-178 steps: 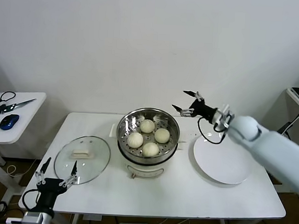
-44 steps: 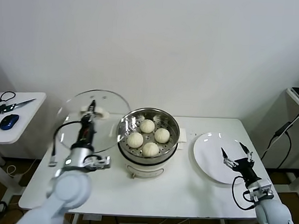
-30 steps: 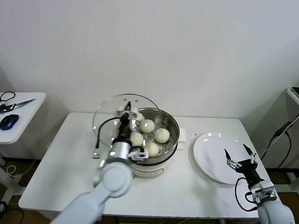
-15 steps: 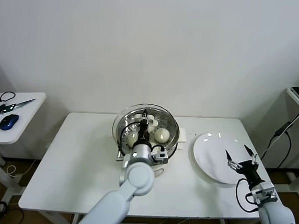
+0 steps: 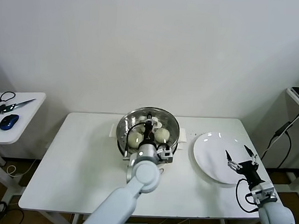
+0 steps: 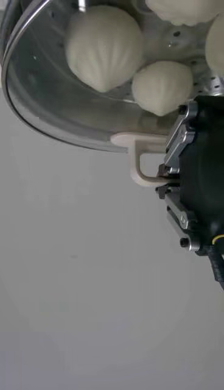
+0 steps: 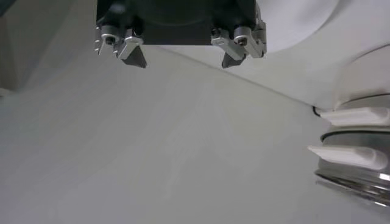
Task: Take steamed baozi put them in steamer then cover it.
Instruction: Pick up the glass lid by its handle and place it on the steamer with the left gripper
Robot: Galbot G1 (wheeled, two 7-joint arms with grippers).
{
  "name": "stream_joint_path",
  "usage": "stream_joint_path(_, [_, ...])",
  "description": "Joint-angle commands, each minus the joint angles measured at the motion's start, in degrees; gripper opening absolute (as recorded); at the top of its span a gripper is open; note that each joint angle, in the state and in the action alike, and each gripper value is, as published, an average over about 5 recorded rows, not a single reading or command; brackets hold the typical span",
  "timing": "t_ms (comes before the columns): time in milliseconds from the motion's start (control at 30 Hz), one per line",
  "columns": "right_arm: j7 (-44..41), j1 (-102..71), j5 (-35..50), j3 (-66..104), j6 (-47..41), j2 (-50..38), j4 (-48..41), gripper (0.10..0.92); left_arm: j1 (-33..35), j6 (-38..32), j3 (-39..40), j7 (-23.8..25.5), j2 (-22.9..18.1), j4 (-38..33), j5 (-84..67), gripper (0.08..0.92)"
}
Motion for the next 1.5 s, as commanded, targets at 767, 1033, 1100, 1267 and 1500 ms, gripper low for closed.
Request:
stream_joint_path(767, [-0.26,0.44,-0.25,0.44,0.31,0.34,-0.4,0.823,-0.1,2.81,-0.11,-2.79,-0.7,3.01,-0.27,0.149])
stream_joint_path(1033, [-0.35,0.51,-0.24,0.95,0.39,0.38,-0.56,0.823,0.24,2.81,0.14,-4.53,-0.69,3.32,-1.38,0.149])
stream_joint_path(1100, [-0.36,0.61,-0.24,0.92,0.38,0.43,-0.62,0.823,0.35,2.81,0.26,-4.94,-0.66,3.37,-1.55,0.149])
stream_joint_path(1267, [-0.42,0.74,-0.25,0.8,0.38,0.57,-0.73,0.823,0.47,2.81,0.76,-5.1,-0.44,3.35,-1.69,0.149])
stream_joint_path(1500, [-0.5,0.92,-0.22,0.83,0.35,0.55,-0.77,0.823,0.27,2.81,0.81,-4.09,0.49,2.34,-1.39,0.175])
